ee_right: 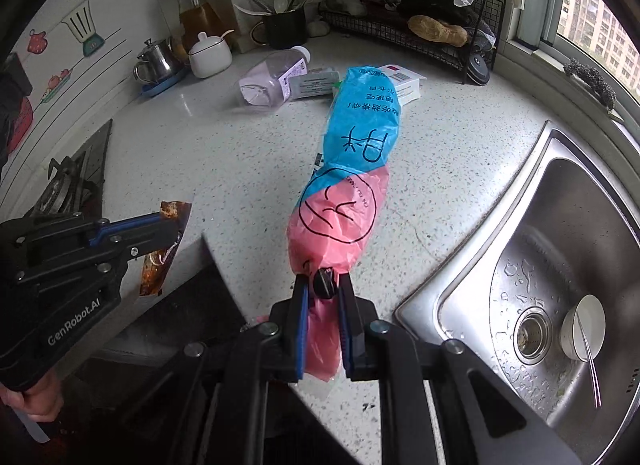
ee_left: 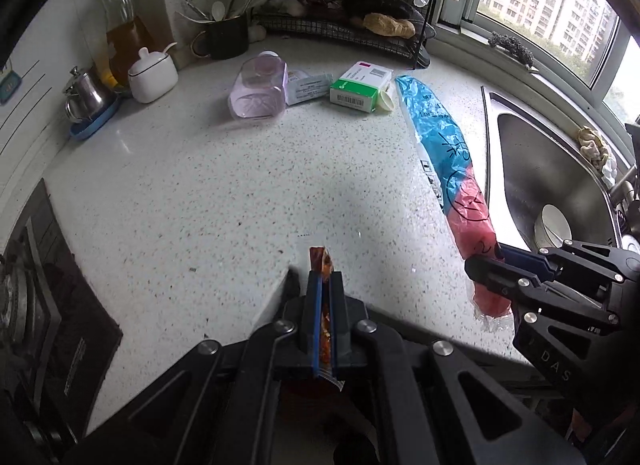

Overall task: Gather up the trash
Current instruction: 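Carry the sauce sachet and plastic bag down to the red bin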

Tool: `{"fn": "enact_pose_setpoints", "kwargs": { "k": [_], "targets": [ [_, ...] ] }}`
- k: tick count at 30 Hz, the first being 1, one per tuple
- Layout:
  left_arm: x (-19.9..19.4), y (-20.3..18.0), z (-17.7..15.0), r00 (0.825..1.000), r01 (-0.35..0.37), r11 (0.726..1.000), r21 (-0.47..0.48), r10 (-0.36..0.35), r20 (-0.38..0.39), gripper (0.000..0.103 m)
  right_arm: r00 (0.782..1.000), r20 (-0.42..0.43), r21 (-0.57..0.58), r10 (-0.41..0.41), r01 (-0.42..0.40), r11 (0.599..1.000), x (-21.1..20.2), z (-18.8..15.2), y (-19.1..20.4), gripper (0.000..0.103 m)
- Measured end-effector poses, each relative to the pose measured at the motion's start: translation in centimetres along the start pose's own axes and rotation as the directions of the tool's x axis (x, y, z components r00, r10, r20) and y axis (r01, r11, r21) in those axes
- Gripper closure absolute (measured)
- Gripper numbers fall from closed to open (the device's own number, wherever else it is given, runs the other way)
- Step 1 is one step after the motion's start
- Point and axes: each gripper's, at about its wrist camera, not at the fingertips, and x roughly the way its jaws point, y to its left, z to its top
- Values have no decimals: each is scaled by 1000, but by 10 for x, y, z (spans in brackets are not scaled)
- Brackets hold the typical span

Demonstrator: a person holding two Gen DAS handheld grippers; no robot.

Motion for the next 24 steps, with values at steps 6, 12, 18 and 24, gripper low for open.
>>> {"fn": "enact_pose_setpoints", "kwargs": {
  "k": [6,12,18,24],
  "targets": [
    [-28,12,-61,1000,-20,999,-43,19,-7,101,999,-13,-39,32,-33,999,-17,-41,35,91],
    [-44,21,-114,998,-47,995,-85,44,-40,101,996,-68,-78,64,-70,994,-16,-74,61,91],
    [-48,29,-158,995,-61,988,-143,48,-91,101,984,-148,-112,100,-117,987,-4,-100,83,91],
    [-32,33,-185,989,-66,980,-188,40,-143,101,968,-222,-142,116,-150,978,25,-115,89,91]
  ]
}}
